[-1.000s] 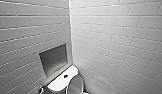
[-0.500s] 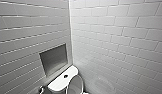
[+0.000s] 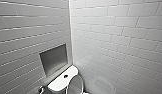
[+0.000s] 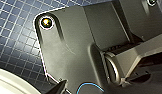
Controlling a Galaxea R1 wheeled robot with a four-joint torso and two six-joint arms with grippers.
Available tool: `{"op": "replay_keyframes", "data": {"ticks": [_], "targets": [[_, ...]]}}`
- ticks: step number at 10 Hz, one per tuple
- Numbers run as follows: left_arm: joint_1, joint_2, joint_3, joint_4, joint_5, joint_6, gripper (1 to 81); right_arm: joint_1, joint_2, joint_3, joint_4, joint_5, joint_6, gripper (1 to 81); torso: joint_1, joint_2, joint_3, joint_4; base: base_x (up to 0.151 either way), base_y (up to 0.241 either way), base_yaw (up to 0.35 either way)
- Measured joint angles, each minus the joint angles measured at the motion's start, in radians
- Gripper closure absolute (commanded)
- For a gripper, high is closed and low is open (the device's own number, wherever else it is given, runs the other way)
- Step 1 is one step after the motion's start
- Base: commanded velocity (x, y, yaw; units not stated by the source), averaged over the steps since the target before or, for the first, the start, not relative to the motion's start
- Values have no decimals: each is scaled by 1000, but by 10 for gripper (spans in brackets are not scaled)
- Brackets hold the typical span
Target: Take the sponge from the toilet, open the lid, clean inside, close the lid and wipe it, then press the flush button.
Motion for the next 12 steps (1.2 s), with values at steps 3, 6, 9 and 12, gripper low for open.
{"op": "replay_keyframes", "data": {"ticks": [3, 6, 9, 12], "targets": [[3, -36, 87, 0, -1, 0, 10, 46, -148, 177, 2, 35, 24, 811, 2, -4, 0, 0, 0, 0, 0], [16, -49, 91, -1, 0, 0, 10, 139, -287, 345, 16, 43, 54, 811, 47, -76, -45, 0, 0, 0, 0], [8, -47, 92, -1, -5, 0, 10, 245, -336, 377, 55, 58, 70, 811, 116, -185, -140, 0, 0, 0, 0], [11, -47, 92, -3, -6, 0, 10, 331, -376, 400, 79, 47, 74, 811, 180, -286, -161, 0, 0, 0, 0]]}}
